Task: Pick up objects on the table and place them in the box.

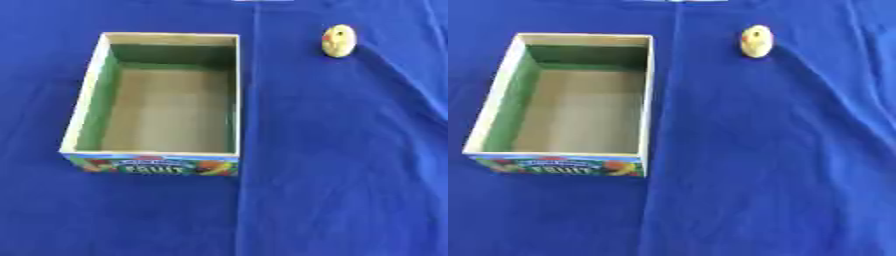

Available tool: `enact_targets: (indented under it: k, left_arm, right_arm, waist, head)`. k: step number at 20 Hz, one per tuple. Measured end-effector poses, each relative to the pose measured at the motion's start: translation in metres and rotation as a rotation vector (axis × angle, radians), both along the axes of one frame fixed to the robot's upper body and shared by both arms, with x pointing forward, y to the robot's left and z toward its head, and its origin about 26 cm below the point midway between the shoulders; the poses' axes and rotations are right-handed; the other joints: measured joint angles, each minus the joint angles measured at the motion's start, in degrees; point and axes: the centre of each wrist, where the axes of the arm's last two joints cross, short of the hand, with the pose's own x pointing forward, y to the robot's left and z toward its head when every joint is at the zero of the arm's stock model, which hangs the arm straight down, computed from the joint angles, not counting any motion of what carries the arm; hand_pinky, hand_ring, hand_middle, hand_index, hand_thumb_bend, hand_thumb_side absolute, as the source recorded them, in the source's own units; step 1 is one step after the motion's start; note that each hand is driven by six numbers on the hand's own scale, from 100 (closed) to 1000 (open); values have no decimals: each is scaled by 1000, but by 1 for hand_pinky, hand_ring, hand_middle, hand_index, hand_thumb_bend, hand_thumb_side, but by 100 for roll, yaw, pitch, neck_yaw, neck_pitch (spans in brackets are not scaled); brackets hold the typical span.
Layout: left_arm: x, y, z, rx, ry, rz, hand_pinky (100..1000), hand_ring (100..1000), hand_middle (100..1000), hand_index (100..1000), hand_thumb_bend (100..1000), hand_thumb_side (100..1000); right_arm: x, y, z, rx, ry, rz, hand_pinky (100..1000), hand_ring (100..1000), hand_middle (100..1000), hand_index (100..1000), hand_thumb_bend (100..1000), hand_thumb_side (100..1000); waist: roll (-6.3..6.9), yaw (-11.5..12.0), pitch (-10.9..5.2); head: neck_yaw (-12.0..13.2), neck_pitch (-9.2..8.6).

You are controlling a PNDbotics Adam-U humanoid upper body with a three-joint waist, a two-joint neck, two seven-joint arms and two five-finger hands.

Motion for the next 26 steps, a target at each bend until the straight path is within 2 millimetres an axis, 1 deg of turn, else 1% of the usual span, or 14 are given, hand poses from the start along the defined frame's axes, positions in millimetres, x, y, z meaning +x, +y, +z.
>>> enact_targets:
  k: [4,5,8,10,13,16,17,19,22,24,26]
  left_arm:
    - [0,0,0,0,0,0,579,824,847,831,100,1000]
    - [0,0,0,0,0,0,580,824,846,831,100,1000]
    - [0,0,0,0,0,0,580,824,846,831,100,1000]
    - [0,0,0,0,0,-1,580,824,846,831,100,1000]
    - [0,0,0,1,1,-3,580,824,846,831,100,1000]
    - [0,0,0,3,5,-6,580,824,846,831,100,1000]
    - [0,0,0,3,6,-7,580,824,846,831,100,1000]
    - [0,0,0,4,8,-9,580,823,846,831,100,1000]
    - [0,-2,-1,9,10,-17,580,823,846,830,100,1000]
    - [0,-2,-1,10,11,-21,580,823,846,830,100,1000]
    - [0,-2,-1,11,13,-24,580,823,846,830,100,1000]
  right_arm:
    - [0,0,0,-1,0,0,755,663,598,857,100,847]
    - [0,0,2,-5,-1,1,775,670,606,860,100,858]
    - [2,1,11,-55,7,4,781,672,609,861,100,856]
    - [3,2,17,-90,14,9,803,685,626,865,100,851]
    - [7,8,34,-181,3,27,816,696,641,864,100,822]
    - [9,13,55,-285,-7,11,832,717,667,871,100,829]
    - [10,15,62,-319,-10,3,852,762,695,882,100,830]
    - [11,21,76,-389,-11,-12,859,792,723,896,100,845]
    - [12,30,94,-486,-3,-35,864,804,749,915,100,875]
    - [16,31,104,-537,26,-58,869,811,768,931,100,908]
    - [22,31,111,-575,71,-83,868,810,775,935,100,918]
  waist:
    - [-11,2,-1]
    - [-17,2,-1]
    - [-23,15,-6]
    - [-39,47,-19]
    - [-107,86,-44]
    - [-122,143,-75]
    - [-127,158,-85]
    - [-139,193,-88]
    - [-142,231,-90]
    - [-142,257,-92]
    - [-143,289,-98]
  head:
    - [-14,-22]
    - [-15,-23]
    - [-23,-24]
    - [-45,-24]
    - [-82,-25]
    - [-131,-23]
    - [-149,-21]
    - [-176,-17]
    - [-218,-16]
    - [-247,-16]
    - [-282,-17]
